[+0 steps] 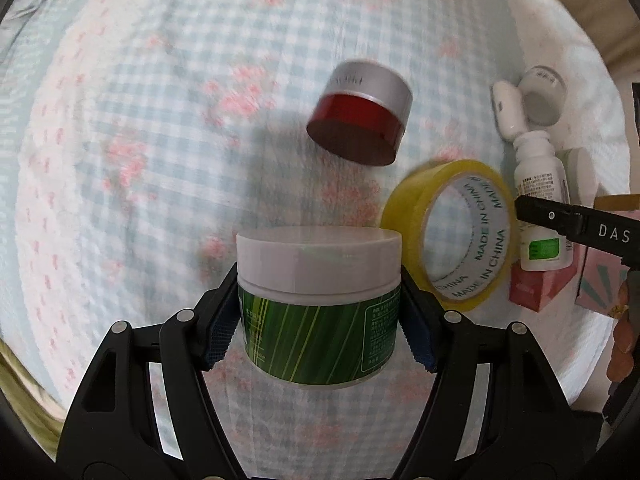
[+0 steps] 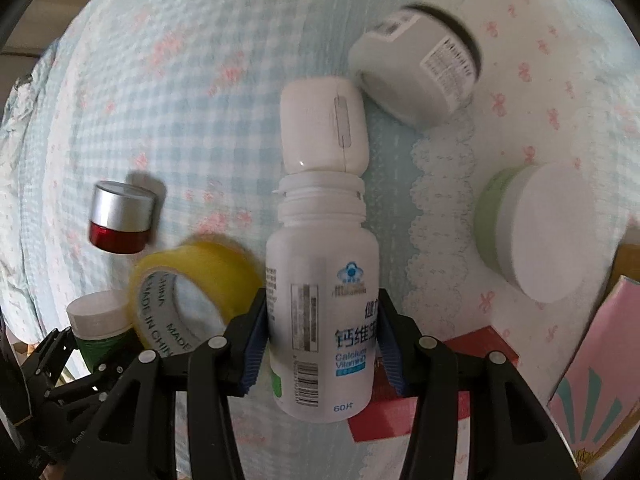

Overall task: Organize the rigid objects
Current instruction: 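Carry both held items into the cardboard box and open both grippers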

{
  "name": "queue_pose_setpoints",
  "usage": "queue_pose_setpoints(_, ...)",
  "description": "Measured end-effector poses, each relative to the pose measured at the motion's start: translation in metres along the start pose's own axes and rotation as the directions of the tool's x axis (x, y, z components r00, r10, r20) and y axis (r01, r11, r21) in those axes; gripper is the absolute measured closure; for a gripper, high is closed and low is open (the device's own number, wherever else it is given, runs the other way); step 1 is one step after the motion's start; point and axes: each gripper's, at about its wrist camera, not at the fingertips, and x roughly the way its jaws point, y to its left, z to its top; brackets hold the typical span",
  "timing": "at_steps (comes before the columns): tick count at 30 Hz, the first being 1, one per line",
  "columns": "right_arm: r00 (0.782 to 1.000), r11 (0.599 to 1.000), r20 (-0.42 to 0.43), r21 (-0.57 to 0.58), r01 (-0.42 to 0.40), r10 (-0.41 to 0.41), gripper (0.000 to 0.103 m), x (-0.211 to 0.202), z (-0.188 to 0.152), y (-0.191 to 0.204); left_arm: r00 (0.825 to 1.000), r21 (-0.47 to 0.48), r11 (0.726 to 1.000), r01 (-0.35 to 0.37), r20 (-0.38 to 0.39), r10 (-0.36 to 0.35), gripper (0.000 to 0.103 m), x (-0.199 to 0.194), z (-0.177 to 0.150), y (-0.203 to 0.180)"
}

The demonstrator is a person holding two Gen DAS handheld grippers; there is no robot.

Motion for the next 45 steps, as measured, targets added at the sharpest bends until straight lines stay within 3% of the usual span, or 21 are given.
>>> queue_pose_setpoints(9, 0.99, 0.998, 0.14, 0.039, -0.039, 0.033, 0.057, -0.074, -0.037, 0.007, 0.986, 0.046, 0.999, 0.002, 0.164, -0.01, 0.035, -0.08, -0.023, 0.001)
queue_pose_setpoints(16, 0.957, 0.988, 0.266, 0.076, -0.137, 0.112, 0.057, -0.157, -0.086, -0.002, 0.95, 0.1, 0.995, 0.011, 0.311, -0.041, 0.035, -0.172, -0.037, -0.026)
queue_pose_setpoints(23, 0.919, 0.979, 0.373, 0.103, -0.175, 0.125, 0.057, -0.22, -0.128, -0.028, 0.913, 0.168, 0.984, 0.065, 0.389, -0.127, 0.035, -0.227, -0.044, -0.074)
queue_pose_setpoints(30, 0.886, 0.97, 0.457, 0.168, -0.174, 0.08, 0.057, -0.275, -0.179, -0.087, 0.883, 0.261, 0.958, 0.12, 0.414, -0.223, 0.035, -0.261, -0.067, -0.158)
queue_pose_setpoints(35, 0.862, 0.965, 0.506, 0.208, -0.161, 0.035, 0.057, -0.312, -0.214, -0.147, 0.865, 0.318, 0.936, 0.148, 0.418, -0.279, 0.035, -0.278, -0.088, -0.241)
queue_pose_setpoints(38, 0.857, 0.961, 0.515, 0.229, -0.153, 0.013, 0.057, -0.33, -0.23, -0.189, 0.863, 0.348, 0.92, 0.181, 0.392, -0.318, 0.035, -0.278, -0.101, -0.291)
queue_pose_setpoints(45, 0.86, 0.944, 0.51, 0.299, -0.14, -0.034, 0.057, -0.34, -0.257, -0.29, 0.879, 0.433, 0.876, 0.211, 0.307, -0.363, 0.035, -0.253, -0.117, -0.408)
